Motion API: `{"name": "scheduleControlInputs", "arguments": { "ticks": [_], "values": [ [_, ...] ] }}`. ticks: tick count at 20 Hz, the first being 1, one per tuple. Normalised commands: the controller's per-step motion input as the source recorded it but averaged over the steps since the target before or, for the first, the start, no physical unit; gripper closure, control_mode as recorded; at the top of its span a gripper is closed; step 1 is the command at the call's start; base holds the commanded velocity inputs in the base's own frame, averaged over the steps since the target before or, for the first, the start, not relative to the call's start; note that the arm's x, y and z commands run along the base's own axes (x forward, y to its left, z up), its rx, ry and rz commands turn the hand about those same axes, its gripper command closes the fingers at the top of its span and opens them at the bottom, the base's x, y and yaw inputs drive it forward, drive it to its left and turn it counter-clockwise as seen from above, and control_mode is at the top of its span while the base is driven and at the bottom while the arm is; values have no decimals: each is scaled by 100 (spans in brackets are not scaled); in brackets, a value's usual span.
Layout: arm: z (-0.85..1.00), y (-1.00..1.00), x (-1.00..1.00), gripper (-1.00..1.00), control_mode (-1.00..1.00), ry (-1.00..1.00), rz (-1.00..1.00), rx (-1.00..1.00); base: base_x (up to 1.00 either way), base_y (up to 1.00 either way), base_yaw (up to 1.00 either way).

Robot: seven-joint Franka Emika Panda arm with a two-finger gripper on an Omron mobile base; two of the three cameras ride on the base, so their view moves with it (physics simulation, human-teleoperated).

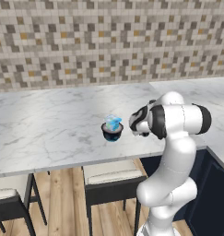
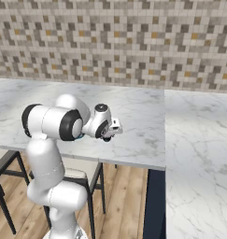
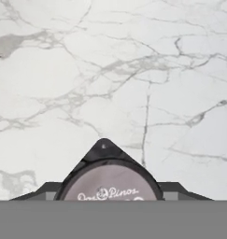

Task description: Stack the yogurt containers by placing the smaller containers on top of the larger containers.

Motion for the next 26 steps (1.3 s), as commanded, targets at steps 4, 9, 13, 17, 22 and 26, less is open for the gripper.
{"name": "scheduleControlInputs", "arguments": {
  "ticks": [4, 9, 13, 17, 22, 26],
  "values": [
    [50, 0, -25, 100, -100, 5, 0, 0, 0, 0, 0],
    [50, 0, -24, 100, -100, 13, 0, 0, 0, 0, 0],
    [51, 0, -21, 100, -100, 14, 0, 0, 0, 0, 0],
    [47, 2, -24, 100, -100, 6, 0, 0, 0, 0, 0],
    [48, 7, -21, 100, -100, 0, 0, 0, 0, 0, 0],
    [45, 12, -13, 100, -100, 0, 0, 0, 0, 0, 0]
  ]
}}
